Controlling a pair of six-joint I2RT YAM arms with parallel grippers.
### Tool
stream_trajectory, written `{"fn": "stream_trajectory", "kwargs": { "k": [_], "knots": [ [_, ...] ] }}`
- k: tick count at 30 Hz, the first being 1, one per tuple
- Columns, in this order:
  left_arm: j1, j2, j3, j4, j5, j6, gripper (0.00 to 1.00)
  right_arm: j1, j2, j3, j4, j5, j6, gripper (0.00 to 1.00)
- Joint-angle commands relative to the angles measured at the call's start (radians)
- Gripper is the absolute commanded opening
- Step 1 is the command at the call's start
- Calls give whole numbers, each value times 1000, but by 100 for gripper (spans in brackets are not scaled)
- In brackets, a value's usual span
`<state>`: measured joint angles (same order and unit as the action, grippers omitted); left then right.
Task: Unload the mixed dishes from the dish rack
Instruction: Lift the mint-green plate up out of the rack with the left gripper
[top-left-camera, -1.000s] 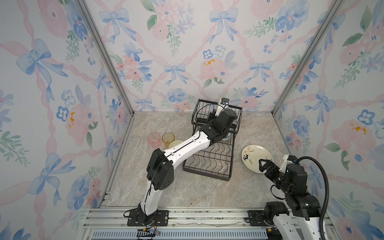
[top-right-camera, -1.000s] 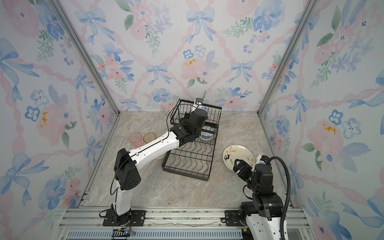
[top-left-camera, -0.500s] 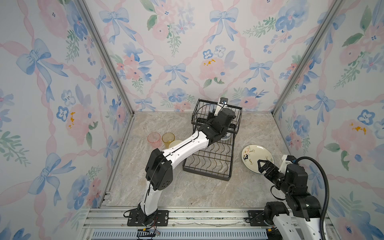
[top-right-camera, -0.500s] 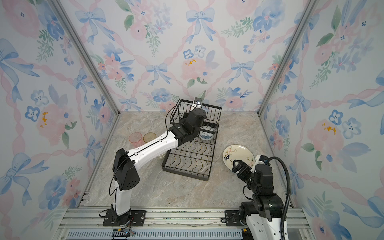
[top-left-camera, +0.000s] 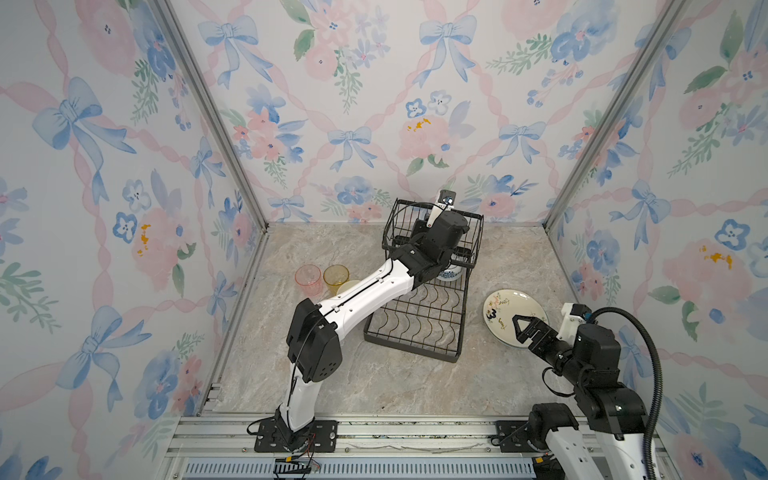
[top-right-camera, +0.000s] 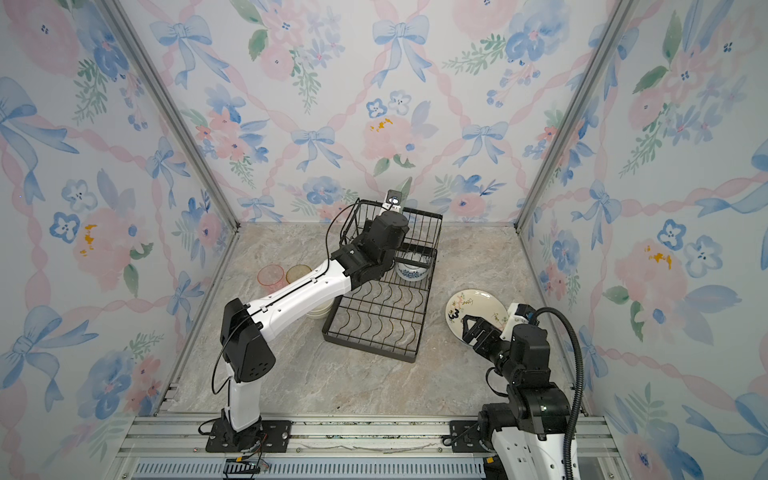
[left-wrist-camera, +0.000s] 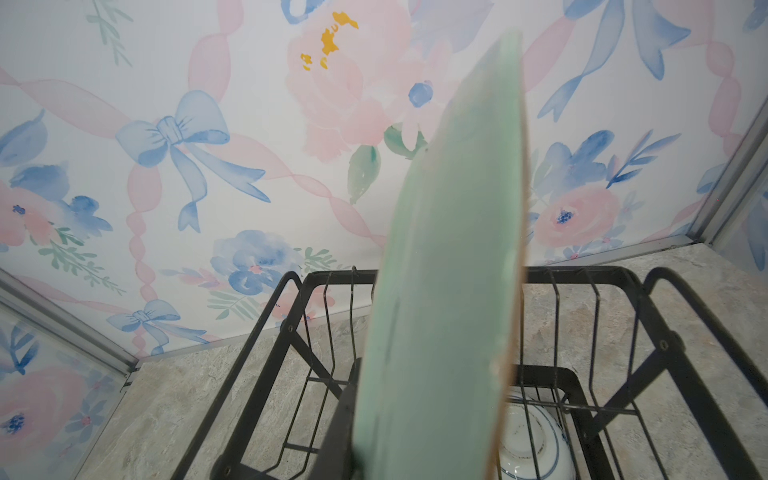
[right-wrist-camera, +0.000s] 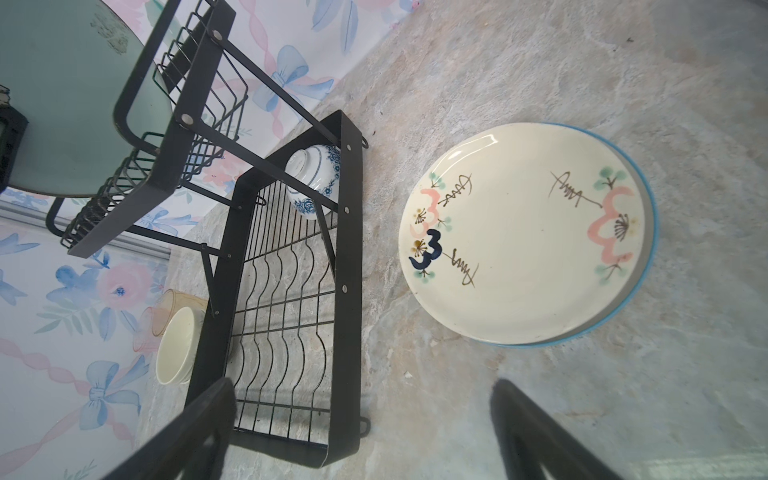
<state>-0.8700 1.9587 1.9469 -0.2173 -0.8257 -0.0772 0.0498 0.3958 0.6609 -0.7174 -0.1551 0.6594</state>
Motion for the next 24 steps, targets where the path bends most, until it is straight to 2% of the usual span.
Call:
{"fn": "stream_trajectory", "kwargs": {
  "k": [1, 5, 9, 13, 17, 20, 24],
  "knots": [
    [4, -122, 20, 106, -26, 53, 0, 10, 11, 44, 13, -19, -29, 97],
    [-3, -157, 12, 113, -25, 52, 0, 10, 8, 51, 20, -35, -28, 97],
    [-7, -246, -55, 114, 38, -26, 0, 9, -2, 53, 72, -92, 5, 97],
    [-7, -389, -205, 144, 171, -174, 0, 9, -3, 42, 190, -183, 78, 97],
    [-5, -534, -396, 250, 285, -329, 0, 13, -15, 7, 337, -221, 194, 97],
    [5, -601, -505, 310, 399, -459, 0, 21, -23, -33, 468, -244, 289, 97],
    [9, -632, -595, 396, 552, -591, 0, 55, -39, -55, 552, -214, 334, 97]
  ]
}}
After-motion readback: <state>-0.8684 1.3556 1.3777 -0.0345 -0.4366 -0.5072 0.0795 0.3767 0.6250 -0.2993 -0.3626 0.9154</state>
